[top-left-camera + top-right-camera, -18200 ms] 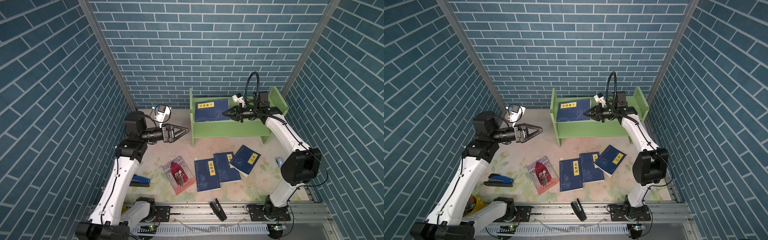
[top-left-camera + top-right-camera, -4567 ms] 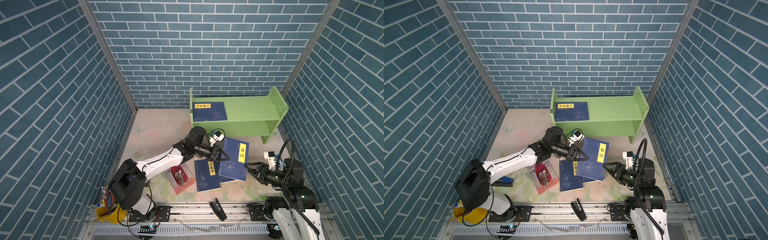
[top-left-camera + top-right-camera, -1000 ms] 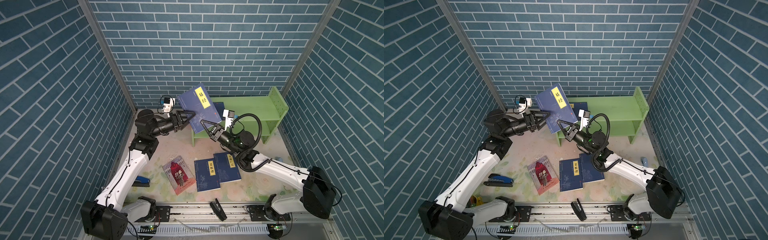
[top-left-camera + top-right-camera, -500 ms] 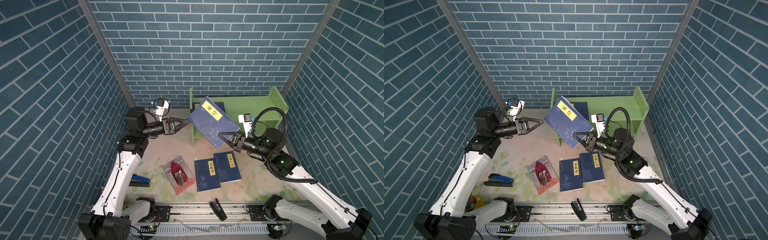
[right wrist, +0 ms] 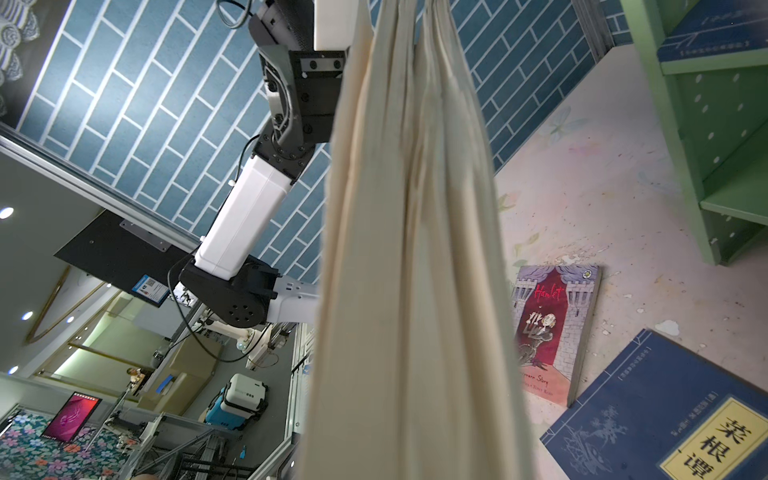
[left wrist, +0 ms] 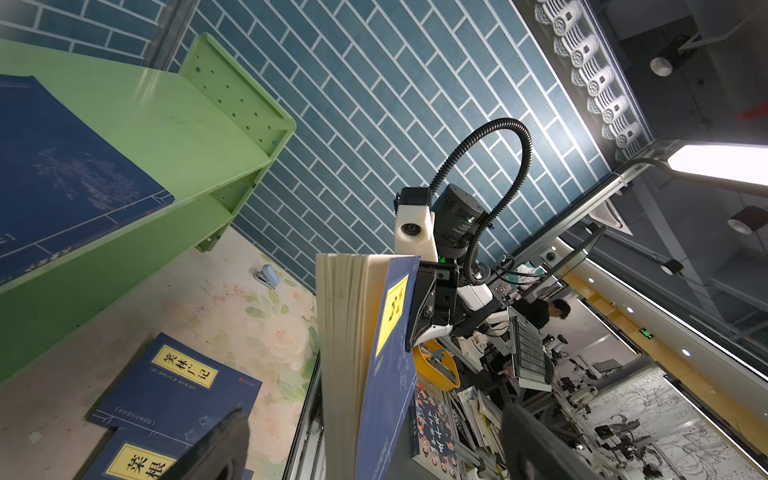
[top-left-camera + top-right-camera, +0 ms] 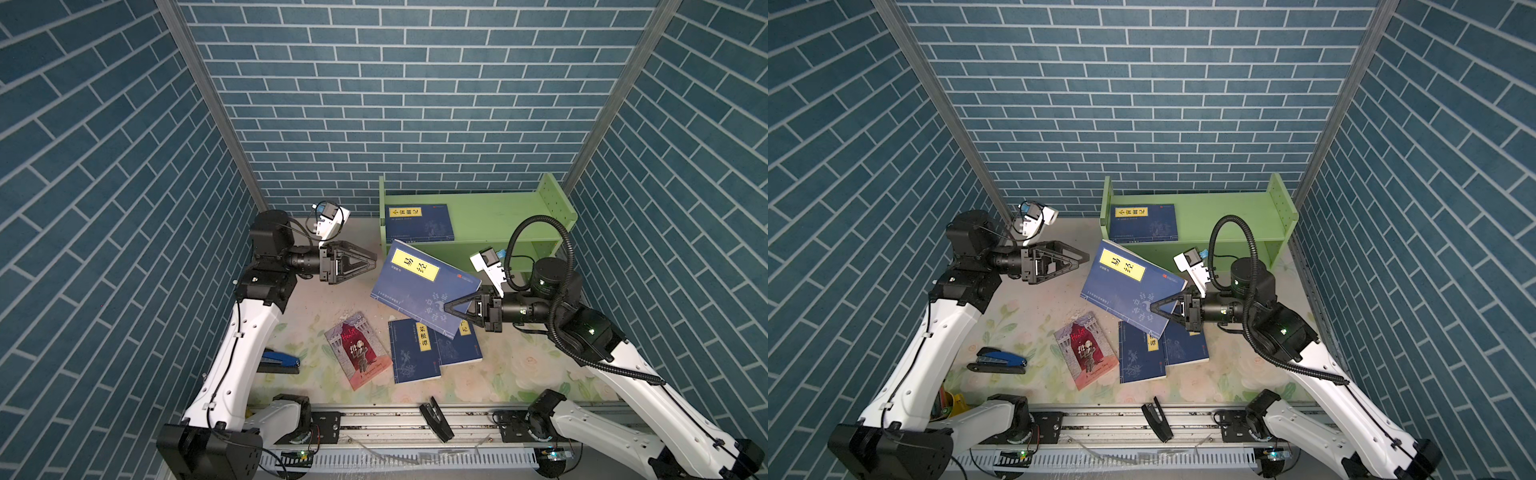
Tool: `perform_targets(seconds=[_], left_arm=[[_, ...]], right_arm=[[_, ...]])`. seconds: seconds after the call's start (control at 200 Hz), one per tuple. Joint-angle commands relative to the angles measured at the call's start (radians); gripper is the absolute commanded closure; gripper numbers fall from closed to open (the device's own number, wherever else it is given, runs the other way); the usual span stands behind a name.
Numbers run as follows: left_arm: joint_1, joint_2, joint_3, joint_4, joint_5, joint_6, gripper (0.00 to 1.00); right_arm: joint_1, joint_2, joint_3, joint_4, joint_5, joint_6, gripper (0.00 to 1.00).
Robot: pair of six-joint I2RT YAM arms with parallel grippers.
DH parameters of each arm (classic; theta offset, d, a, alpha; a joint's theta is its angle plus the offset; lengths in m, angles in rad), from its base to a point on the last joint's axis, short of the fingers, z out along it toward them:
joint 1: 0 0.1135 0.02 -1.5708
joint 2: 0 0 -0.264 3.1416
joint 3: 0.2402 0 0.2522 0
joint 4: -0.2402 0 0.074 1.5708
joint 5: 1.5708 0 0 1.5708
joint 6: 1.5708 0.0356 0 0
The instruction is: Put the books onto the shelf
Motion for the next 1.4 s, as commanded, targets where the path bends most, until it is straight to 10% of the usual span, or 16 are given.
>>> perform_targets(seconds=[0.0, 0.545, 0.94, 1.08, 1.39], left_arm=[[-0.003, 0.015, -0.015, 0.005, 0.064, 0.029, 0.05], [-0.135, 0.063, 0.044, -0.045, 0.083, 0.024, 0.21], [-0.218, 0.082, 0.031, -0.032, 0.018, 0.024, 1.0], [-0.216, 0.085, 0.07, -0.024, -0.043, 0.02, 1.0], [-0.216, 0.059, 0.045, 0.209, -0.141, -0.156, 1.0]], right_arm=[[-0.005, -0.019, 0.056, 0.014, -0.059, -0.046, 1.0], [-0.004, 0.032, 0.135, -0.113, -0.07, -0.11, 1.0], [-0.004, 0.083, 0.18, -0.149, -0.078, -0.138, 0.93], [-0.006, 0.043, 0.162, -0.137, 0.011, -0.133, 0.62], [-0.009, -0.025, 0.047, 0.04, 0.057, -0.031, 0.56]])
